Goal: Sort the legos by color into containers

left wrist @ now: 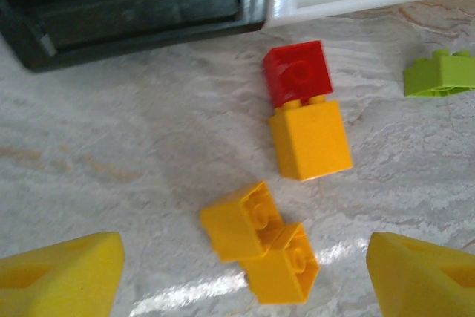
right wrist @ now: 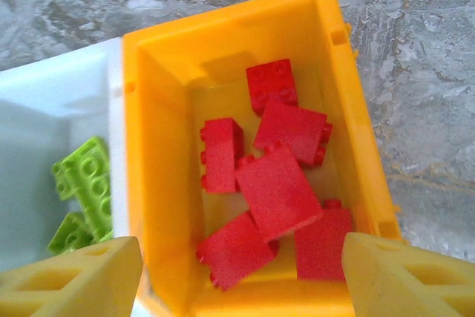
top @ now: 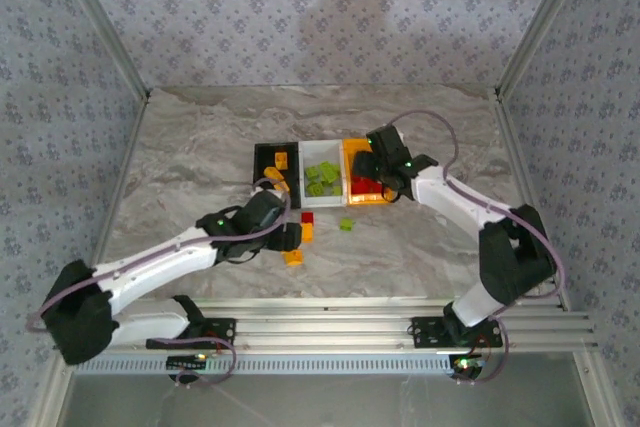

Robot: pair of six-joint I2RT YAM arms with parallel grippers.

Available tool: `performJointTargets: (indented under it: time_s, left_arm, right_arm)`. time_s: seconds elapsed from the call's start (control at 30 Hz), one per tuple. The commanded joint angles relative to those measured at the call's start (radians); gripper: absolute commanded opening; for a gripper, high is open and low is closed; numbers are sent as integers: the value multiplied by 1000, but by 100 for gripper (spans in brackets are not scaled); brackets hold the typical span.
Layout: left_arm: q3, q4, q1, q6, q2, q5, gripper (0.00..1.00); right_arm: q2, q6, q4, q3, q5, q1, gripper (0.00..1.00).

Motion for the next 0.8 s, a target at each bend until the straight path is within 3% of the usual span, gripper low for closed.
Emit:
performJointTargets:
  time_s: [0.0,0.17,0.37,0.6,0.77]
  left_arm:
    - [71,46,-46,55,96,-81,83]
    - [127,78,-54,69,260,-110,80]
    - [166,131,-56,76,393,-88,70]
    - [161,152,-66,79,432,-66,56]
    - [135,149,-69,70,432,-73,58]
  right_arm:
    - [-94,13,10,-65,18,32,73]
    - [-223,24,24,-165,42,70,74]
    - [-337,47,7,-220,78,102,75]
    - [-411,56,-4,-241,96,108,75]
    - [-425,66,2,-258,100,109,75]
